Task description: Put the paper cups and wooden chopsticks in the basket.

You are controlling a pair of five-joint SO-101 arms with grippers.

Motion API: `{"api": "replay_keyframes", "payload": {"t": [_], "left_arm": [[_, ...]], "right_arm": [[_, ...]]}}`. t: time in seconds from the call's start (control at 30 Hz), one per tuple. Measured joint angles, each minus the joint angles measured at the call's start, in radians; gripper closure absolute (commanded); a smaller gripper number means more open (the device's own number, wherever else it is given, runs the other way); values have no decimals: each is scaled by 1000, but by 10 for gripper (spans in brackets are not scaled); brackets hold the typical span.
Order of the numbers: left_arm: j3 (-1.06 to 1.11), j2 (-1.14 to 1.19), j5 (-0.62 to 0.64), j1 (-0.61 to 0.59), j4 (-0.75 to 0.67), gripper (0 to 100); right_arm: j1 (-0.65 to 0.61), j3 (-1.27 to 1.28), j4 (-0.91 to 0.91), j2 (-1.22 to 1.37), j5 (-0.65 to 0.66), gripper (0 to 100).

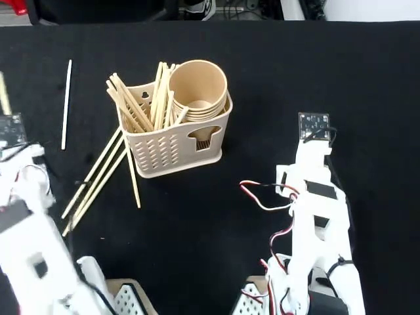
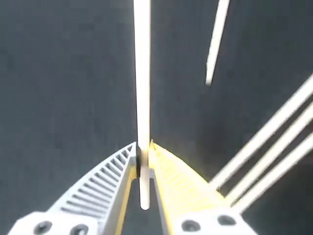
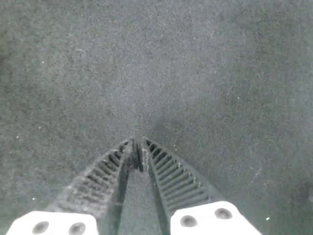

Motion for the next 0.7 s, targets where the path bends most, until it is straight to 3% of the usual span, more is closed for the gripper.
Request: {"api": "replay_keyframes", "payload": {"t": [0.17,0.37,0.53,0.7], "left_arm": [[3,-419,201,153,-58,970],[109,-783,233,463,-351,970],[213,-789,241,692,-583,970],[298,-674,351,756,-733,970]], "right_arm": [[0,0,0,0,0,977],[0,0,0,0,0,977],[0,0,0,0,0,977],[0,0,0,0,0,977]]}}
